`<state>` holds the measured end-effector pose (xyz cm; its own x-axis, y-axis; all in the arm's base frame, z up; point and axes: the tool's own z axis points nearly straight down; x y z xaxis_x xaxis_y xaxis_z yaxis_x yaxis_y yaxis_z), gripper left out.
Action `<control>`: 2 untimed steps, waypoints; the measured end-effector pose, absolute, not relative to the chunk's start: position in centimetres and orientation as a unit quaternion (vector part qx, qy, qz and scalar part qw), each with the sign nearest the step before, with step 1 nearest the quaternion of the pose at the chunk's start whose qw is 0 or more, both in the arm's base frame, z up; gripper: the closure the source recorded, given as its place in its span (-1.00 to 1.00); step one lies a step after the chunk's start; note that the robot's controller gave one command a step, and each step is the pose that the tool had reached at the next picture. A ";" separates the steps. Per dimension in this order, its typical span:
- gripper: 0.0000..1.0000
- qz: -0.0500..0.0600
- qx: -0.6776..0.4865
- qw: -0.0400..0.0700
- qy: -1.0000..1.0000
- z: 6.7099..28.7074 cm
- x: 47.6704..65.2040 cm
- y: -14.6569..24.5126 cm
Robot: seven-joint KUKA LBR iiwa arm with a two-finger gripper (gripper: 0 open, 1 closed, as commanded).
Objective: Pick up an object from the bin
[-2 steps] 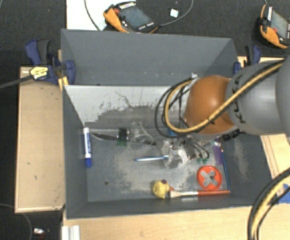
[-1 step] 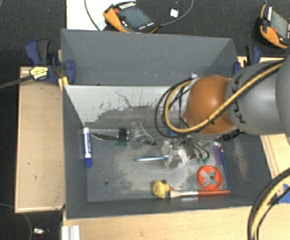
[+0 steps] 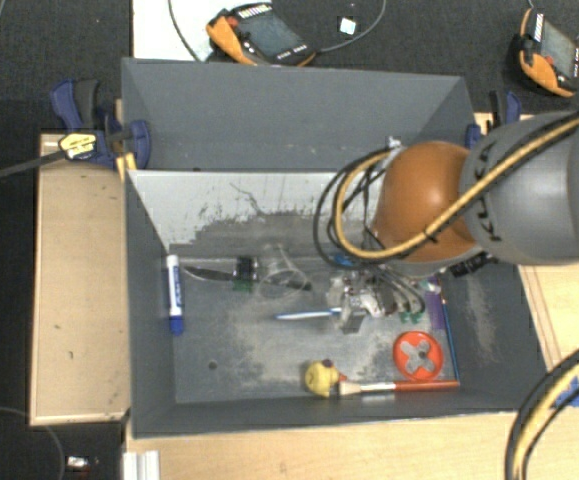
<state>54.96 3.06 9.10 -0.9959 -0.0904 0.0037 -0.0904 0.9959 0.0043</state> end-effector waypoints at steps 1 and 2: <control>1.00 -0.002 0.045 -0.001 -0.999 13.1 55.2 3.1; 1.00 -0.002 0.044 -0.001 -0.999 16.5 55.1 3.1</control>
Offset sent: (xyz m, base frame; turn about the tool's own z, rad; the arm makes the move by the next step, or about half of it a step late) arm 0.0014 0.0000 0.0884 0.0000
